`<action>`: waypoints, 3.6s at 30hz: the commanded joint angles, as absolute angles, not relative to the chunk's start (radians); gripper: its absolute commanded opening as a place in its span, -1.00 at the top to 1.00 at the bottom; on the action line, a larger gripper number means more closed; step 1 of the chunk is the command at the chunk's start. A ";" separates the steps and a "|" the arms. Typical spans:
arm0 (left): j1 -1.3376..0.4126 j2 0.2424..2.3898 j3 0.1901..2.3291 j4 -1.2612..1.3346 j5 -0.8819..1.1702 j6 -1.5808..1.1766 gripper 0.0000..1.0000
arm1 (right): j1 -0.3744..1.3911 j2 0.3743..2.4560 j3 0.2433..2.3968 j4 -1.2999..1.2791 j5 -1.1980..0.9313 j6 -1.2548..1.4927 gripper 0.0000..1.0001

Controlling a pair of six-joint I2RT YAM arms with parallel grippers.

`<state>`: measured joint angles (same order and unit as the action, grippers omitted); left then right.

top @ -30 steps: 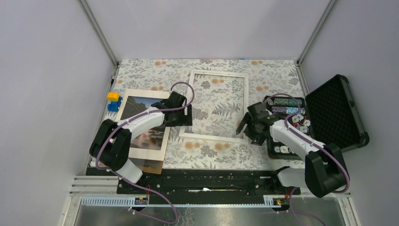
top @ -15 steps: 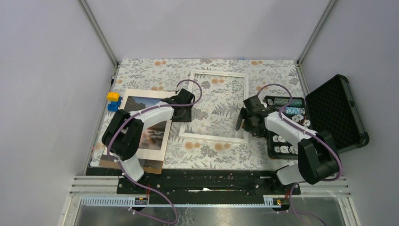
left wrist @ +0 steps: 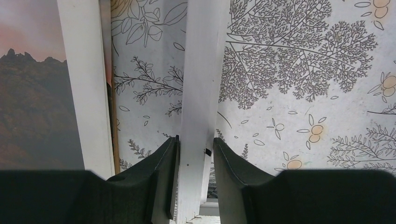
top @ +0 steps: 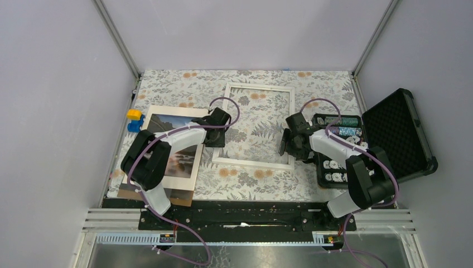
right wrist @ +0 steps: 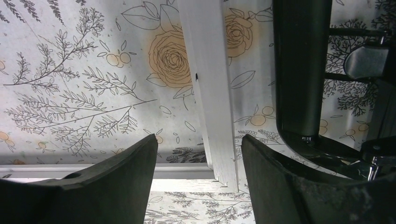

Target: Put the photo into the frame

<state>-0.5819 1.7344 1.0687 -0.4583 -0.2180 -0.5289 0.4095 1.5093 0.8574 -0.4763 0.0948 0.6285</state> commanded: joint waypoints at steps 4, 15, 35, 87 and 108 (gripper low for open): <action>-0.583 1.706 1.061 -0.438 -0.213 -0.532 0.34 | 0.404 1.540 0.867 -0.437 0.088 0.609 -0.37; -0.520 1.649 1.044 -0.415 -0.088 -0.551 0.33 | 0.405 1.555 0.857 -0.420 0.077 0.606 -0.33; -0.295 1.555 0.752 -0.083 0.328 -0.708 1.00 | 0.396 1.587 0.843 -0.402 0.106 0.630 0.36; -0.589 1.420 0.708 -0.064 0.420 -0.770 -0.97 | 0.357 1.919 1.346 -0.462 0.028 0.410 -0.79; -0.371 1.416 1.189 -0.331 0.022 -0.658 -0.97 | 0.356 1.530 1.195 -0.711 -0.012 0.795 -0.84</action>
